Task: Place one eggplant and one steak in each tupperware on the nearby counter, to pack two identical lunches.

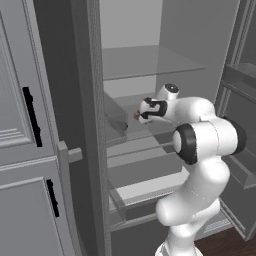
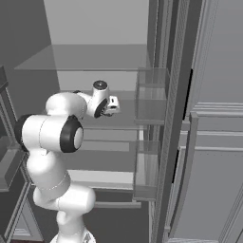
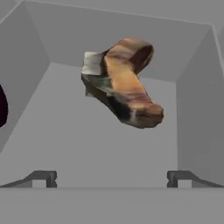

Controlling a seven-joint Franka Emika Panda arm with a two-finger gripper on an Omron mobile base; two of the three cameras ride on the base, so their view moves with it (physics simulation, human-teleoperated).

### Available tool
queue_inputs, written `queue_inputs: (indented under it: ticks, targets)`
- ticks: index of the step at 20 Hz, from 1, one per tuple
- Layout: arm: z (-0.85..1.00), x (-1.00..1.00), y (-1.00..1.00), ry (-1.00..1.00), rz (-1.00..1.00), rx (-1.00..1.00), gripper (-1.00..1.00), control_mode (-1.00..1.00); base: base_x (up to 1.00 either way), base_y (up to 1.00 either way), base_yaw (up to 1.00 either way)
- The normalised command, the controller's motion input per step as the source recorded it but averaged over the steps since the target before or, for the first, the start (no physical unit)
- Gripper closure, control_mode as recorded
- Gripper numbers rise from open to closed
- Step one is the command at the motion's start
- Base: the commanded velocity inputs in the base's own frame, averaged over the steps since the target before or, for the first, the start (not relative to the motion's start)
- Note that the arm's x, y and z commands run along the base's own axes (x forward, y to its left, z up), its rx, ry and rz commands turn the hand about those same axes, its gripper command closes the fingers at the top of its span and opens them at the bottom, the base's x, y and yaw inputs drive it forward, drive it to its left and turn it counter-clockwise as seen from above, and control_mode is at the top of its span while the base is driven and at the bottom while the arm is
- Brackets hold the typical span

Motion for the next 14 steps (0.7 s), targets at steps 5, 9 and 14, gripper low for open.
queue_inputs:
  ticks: [5, 9, 14]
  targets:
    - [-0.11, 0.56, 0.00, 0.00, 0.00, 0.00, -1.00, -1.00, 0.00, 0.00, 0.00]
    - [-0.14, 0.54, 0.01, 0.00, 0.00, -0.01, -1.00, -1.00, 0.00, 0.00, 0.00]
    - [-0.23, 0.55, 0.04, 0.00, 0.00, -0.03, -1.00, -1.00, 0.00, 0.00, 0.00]
